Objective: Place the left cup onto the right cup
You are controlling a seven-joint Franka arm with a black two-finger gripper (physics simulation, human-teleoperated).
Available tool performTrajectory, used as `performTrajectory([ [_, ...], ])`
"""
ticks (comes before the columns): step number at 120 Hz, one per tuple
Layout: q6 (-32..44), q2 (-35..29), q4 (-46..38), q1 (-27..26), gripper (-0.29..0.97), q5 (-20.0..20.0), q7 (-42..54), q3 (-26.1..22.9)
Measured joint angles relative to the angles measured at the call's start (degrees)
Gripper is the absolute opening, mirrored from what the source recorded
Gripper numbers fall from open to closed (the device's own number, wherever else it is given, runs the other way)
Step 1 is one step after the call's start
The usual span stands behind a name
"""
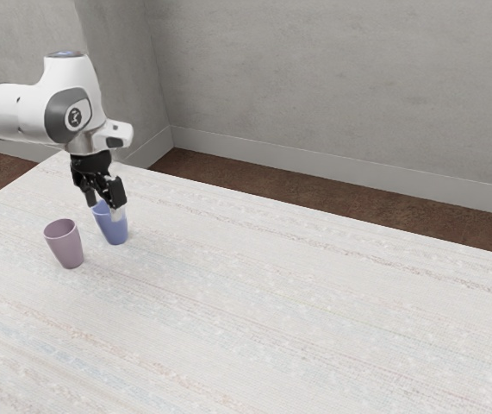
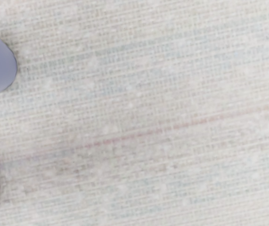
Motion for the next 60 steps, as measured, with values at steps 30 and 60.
performTrajectory([
  [30, 6.86, 0.56, -1.90, 4.61, 0.66, -0.11, 5.92, 0.00],
  [60, 9.44, 1.19, -3.60, 8.85, 0.66, -0.15, 10.14, 0.00],
])
